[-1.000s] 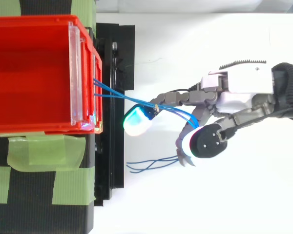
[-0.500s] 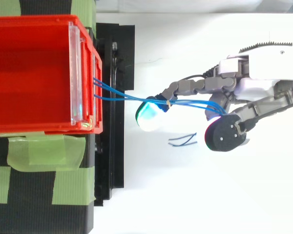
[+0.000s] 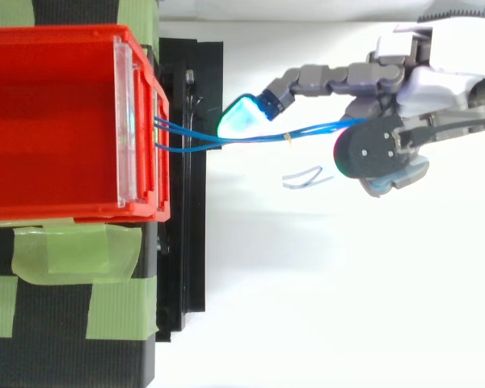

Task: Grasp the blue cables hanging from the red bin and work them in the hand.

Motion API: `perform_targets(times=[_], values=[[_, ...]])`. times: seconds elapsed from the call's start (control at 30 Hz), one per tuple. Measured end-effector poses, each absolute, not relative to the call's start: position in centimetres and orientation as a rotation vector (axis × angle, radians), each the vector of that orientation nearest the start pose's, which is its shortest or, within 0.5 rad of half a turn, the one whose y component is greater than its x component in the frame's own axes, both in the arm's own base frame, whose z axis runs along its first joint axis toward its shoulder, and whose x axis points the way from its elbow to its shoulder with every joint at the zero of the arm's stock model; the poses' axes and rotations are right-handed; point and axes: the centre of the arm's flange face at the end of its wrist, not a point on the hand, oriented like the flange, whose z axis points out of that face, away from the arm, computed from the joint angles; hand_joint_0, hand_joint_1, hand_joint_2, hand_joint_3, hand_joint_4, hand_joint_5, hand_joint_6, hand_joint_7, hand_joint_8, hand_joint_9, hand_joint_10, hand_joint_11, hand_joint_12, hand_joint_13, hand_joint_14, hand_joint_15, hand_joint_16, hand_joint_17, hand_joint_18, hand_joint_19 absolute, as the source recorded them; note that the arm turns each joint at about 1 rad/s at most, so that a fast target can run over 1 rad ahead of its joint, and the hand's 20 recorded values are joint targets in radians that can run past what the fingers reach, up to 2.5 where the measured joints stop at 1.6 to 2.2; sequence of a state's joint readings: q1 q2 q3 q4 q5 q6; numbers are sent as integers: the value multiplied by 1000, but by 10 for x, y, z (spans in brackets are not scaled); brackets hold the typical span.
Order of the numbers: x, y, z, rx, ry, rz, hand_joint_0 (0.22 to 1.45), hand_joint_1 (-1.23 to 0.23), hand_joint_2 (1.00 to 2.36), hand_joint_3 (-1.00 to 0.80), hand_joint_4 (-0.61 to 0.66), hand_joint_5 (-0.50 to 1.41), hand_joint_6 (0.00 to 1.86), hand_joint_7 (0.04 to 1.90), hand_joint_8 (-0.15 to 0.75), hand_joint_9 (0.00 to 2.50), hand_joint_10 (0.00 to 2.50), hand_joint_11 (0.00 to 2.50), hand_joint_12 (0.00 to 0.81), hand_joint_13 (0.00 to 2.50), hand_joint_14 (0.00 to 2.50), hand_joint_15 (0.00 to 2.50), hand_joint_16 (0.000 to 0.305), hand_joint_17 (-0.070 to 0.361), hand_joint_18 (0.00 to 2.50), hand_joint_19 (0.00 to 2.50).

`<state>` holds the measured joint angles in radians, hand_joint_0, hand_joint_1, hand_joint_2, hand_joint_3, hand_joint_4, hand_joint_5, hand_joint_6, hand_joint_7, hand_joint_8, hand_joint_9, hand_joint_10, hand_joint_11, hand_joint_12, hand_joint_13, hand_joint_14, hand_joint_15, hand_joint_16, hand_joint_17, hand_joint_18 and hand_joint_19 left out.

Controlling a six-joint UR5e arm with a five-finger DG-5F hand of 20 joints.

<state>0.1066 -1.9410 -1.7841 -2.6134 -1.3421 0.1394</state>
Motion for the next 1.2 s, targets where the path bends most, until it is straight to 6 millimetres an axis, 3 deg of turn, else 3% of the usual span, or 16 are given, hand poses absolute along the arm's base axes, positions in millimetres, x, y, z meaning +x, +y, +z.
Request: perform_targets(times=[0.17,0.43,0.97,1.2], values=[[595,-93,255,1421,1116,1167,837,-566,1003,-925,324,72,11,923,298,946,1317,1566,408,1179,925,1492,59,132,1165,1169],[595,-93,259,1434,1135,1159,856,-589,1003,-916,309,200,6,1173,301,882,1881,1535,410,1176,1078,1485,58,130,1183,1178],[599,-96,266,1432,1132,1151,863,-595,1003,-915,307,208,6,1171,302,854,2011,1522,397,1182,1196,1421,58,130,1193,1178],[595,-106,265,1457,1111,1100,899,-616,1009,-794,297,238,5,1205,304,849,2108,1528,400,1196,1237,1434,57,128,1199,1180]])
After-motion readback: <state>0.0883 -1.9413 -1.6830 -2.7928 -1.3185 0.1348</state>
